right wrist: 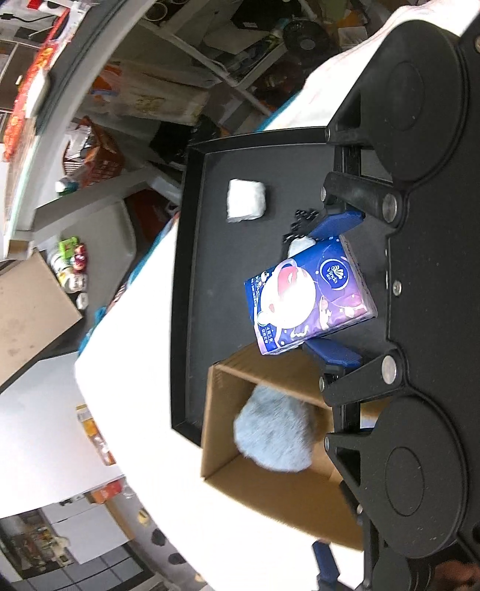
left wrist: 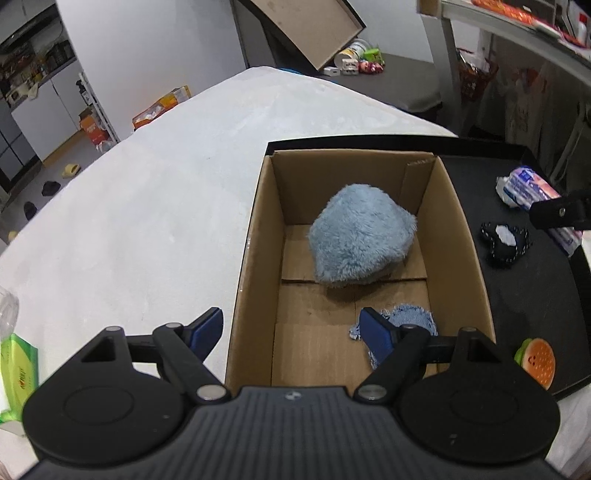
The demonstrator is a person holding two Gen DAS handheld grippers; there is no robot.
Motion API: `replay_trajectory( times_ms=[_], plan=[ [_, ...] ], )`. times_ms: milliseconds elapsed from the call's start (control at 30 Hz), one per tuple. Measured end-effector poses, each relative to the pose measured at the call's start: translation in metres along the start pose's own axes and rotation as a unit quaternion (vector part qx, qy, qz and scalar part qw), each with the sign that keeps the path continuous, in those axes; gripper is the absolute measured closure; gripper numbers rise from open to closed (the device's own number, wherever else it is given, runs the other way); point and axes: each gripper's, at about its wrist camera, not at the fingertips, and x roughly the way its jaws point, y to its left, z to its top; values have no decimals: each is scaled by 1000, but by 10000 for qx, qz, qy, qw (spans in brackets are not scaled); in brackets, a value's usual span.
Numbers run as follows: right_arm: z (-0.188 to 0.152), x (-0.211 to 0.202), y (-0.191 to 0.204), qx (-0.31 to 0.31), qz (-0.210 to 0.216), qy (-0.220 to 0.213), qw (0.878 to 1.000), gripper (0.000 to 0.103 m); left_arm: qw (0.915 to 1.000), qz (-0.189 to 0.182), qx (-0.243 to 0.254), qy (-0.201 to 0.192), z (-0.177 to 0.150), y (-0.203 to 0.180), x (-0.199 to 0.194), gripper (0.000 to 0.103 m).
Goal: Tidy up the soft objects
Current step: 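Carry the tissue pack with the right gripper over the box, then lower the purple tissue pack into the box and open the right gripper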
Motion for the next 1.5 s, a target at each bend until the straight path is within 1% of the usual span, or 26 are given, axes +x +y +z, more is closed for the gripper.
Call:
replay_trajectory(
  times_ms=[167,233,333,433,567,733,767,867,1000,1100,1333,1500],
  plan=[
    [9,-10,8,68,98,-145,9998,45,9998,-102,-141,-103,-1,7,-1,24],
    [11,-11,13,65,132,-169,9997,45,9996,-154,-179,-141,-2,9,-1,26],
    [15,-12,20,82,172,-179,9997,45,9992,-241,-257,-177,-3,13,-1,27],
    [18,-15,26,74,239,-218,9995,45,9986,-339,-375,-165,-4,18,2,31],
    [22,-18,36,103,364,-249,9990,44,9977,-413,-517,-133,-5,24,4,38],
    [26,-21,52,83,554,-282,9980,44,9960,-520,-726,-3,-6,34,10,50],
    [27,-21,55,79,577,-289,9979,44,9957,-536,-758,26,-7,35,11,54],
    [29,-20,64,73,569,-291,9979,44,9950,-554,-832,94,-8,39,13,64],
    [32,-18,74,31,595,-286,9978,44,9944,-541,-899,78,-10,43,13,71],
    [34,-17,81,26,631,-285,9976,44,9943,-531,-917,84,-10,45,15,75],
    [38,-6,91,106,674,-252,9974,44,9936,-588,-963,87,-12,49,18,78],
    [44,-2,101,87,721,-323,9968,44,9925,-652,-1031,119,-12,53,22,80]
  ],
)
